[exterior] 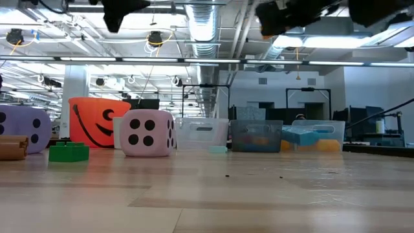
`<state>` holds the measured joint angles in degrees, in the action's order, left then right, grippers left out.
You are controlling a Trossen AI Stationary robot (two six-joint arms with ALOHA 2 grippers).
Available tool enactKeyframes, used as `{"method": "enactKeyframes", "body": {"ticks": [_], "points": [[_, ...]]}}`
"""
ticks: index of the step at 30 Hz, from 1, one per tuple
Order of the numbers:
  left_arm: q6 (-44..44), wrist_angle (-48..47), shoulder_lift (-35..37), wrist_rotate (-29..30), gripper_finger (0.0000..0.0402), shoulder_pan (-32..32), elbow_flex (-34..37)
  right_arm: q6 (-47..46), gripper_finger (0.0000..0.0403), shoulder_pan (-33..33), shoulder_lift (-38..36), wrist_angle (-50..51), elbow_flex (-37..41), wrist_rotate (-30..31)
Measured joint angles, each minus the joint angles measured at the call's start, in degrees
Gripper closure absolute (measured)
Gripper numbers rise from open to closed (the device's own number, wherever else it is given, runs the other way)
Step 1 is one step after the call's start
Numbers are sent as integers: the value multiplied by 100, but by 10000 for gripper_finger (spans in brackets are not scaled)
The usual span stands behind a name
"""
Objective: Pick & Place Toys
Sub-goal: Put the big yellow game piece into the right transparent bin
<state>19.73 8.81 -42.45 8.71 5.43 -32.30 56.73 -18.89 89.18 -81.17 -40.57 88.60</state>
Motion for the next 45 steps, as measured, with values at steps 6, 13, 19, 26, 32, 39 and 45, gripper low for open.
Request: {"method": "enactKeyframes", "body": {"ticks": [6, 13, 19, 26, 32, 39, 45], "points": [[17, 41, 123, 11, 154, -15, 460, 110, 139, 669, -1466, 71, 721, -37], [250, 164, 70, 39, 164, -22, 619, -320, 138, 1095, -2747, 145, 1743, 164], [323, 784, 73, 42, 170, -24, 615, -901, 137, 828, -3128, 136, 2251, 149], [323, 1574, 72, 42, 170, -24, 613, -1176, 137, 192, -3291, 126, 2286, 127], [317, 1917, 73, 44, 170, -24, 608, -1329, 137, -338, -3466, 124, 2286, 129], [319, 1916, 71, 42, 170, -24, 608, -1303, 137, -328, -3711, 131, 2286, 131], [317, 1914, 71, 42, 170, 76, 606, -1771, 137, 445, -3480, 712, 2361, 139]]}}
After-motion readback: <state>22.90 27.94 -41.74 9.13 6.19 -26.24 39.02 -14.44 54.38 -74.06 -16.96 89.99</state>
